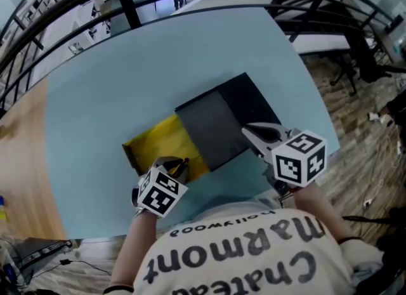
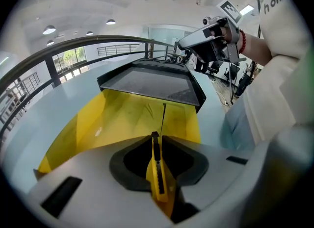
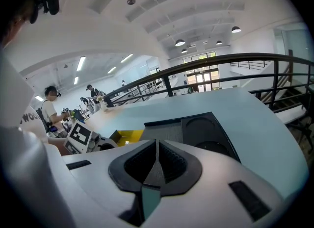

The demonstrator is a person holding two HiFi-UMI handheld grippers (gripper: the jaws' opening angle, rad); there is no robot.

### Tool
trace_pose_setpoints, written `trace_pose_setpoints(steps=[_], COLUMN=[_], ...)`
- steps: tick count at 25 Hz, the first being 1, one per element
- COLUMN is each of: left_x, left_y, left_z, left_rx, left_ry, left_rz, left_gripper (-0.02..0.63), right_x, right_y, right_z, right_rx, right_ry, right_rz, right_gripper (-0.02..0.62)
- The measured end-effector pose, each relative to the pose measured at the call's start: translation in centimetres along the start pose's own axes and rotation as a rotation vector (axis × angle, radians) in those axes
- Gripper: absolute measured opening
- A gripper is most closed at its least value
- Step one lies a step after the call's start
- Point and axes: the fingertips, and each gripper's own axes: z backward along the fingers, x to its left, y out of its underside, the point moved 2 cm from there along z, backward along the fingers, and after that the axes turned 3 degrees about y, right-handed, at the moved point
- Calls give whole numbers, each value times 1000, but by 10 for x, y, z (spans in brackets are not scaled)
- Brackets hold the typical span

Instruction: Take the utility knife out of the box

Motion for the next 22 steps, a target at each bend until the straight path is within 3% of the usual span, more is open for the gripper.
trace_pose_setpoints(steps=[14, 22], left_x=[-4, 1], left_y=[-5, -3], left_z=[2, 3], left_rx=[1, -21], left_ry=[-37, -121], left_rz=[15, 48], left_gripper=[54, 32], right_x=[2, -10], right_y=[14, 16], right_z=[24, 39], right_rx=[-4, -12], right_ry=[-13, -59], right_rz=[10, 37], right_gripper=[43, 43])
